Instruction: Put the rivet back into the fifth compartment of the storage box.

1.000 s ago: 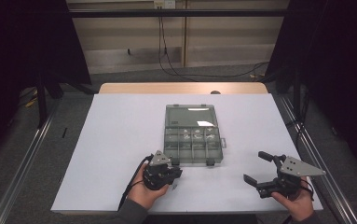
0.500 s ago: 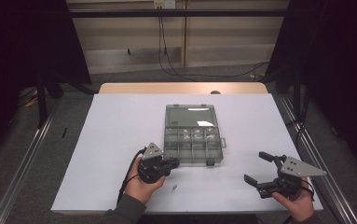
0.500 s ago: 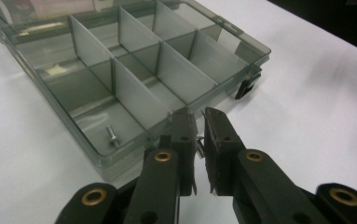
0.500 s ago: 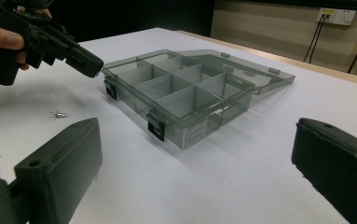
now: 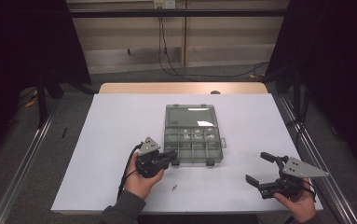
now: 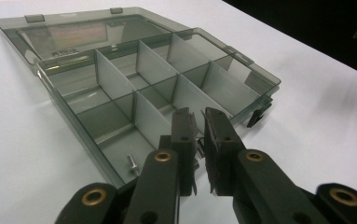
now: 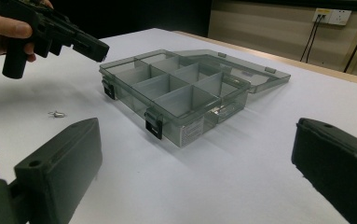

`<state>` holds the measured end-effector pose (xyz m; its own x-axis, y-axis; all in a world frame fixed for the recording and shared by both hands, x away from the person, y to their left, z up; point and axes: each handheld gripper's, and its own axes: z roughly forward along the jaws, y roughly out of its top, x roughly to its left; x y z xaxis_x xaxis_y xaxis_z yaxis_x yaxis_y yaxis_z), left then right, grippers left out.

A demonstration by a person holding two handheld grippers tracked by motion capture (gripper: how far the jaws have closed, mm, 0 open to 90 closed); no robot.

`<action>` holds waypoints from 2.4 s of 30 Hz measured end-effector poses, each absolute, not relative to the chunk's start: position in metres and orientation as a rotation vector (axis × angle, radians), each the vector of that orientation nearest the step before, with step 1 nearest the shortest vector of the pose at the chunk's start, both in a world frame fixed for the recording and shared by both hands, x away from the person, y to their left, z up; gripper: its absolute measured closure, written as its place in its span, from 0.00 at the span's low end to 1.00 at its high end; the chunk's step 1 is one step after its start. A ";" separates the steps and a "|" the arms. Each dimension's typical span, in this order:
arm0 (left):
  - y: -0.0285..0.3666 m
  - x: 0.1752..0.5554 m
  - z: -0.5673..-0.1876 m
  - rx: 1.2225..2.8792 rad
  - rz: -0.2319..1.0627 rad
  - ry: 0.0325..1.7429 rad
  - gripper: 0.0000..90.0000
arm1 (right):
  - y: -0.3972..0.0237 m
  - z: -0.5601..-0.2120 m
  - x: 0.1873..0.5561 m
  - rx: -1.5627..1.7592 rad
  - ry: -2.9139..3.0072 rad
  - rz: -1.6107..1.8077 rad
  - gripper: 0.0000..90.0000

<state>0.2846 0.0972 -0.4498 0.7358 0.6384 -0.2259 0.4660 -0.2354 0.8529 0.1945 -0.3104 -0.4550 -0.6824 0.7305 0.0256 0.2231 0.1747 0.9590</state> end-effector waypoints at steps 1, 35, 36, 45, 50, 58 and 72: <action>0.098 0.286 -0.450 1.876 0.212 0.848 0.92 | -0.311 -0.455 0.194 0.896 2.020 1.521 0.01; 0.103 0.300 -0.460 1.830 0.332 0.889 0.92 | -0.313 -0.456 0.191 0.909 2.001 1.517 0.01; 0.102 0.300 -0.461 1.820 0.334 0.901 0.92 | -0.314 -0.455 0.191 0.904 2.012 1.517 0.01; 0.105 0.302 -0.464 1.827 0.337 0.898 0.91 | -0.314 -0.455 0.191 0.905 2.022 1.516 0.01; 0.104 0.302 -0.463 1.821 0.339 0.911 0.89 | -0.314 -0.455 0.191 0.904 2.019 1.515 0.01; 0.106 0.300 -0.461 1.823 0.320 0.897 0.84 | -0.313 -0.455 0.192 0.906 2.007 1.518 0.01; 0.108 0.287 -0.457 1.818 0.229 0.839 0.70 | -0.310 -0.455 0.194 0.895 2.013 1.521 0.02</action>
<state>0.2874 0.1075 -0.4567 0.7335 0.6399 -0.2292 0.4346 -0.1822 0.8820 0.1939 -0.3105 -0.4553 -0.6825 0.7306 0.0227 0.2214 0.1770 0.9590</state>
